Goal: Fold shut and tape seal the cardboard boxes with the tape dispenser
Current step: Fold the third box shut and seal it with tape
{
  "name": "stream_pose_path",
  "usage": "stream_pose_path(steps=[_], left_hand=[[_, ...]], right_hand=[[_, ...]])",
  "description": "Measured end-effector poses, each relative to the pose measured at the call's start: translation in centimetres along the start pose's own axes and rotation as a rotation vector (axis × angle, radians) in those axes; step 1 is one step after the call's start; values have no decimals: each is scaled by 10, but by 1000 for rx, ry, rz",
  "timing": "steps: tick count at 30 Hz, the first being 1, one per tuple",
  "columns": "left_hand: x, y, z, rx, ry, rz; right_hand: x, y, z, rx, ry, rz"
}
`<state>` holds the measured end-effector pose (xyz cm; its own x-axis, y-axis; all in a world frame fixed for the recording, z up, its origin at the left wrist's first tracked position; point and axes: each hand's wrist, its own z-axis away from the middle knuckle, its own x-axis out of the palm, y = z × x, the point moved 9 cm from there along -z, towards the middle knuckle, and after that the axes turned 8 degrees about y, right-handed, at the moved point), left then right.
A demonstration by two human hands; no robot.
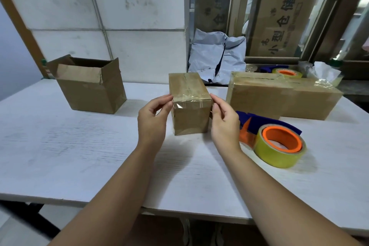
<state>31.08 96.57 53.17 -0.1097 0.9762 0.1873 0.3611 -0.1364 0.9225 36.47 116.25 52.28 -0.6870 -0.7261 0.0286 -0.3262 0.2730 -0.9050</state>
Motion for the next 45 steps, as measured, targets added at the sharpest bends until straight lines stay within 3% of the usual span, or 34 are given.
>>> stream_pose_path(steps=[4,14,25,35,45], left_hand=[[10,-3,1,-85,-119,144],[16,0,4,-49,-226,58],[10,1,0,-14,-161,-8],[10,11,2,161,-144,-150],[12,10,2,158,-165,-143]], right_hand=[[-6,2,2,17,21,-27],[-9,5,3,75,12,-83],[-7,4,5,75,-20,-91],[-9,-2,5,84,-22,-123],[-12,-2,7,73,33,-111]])
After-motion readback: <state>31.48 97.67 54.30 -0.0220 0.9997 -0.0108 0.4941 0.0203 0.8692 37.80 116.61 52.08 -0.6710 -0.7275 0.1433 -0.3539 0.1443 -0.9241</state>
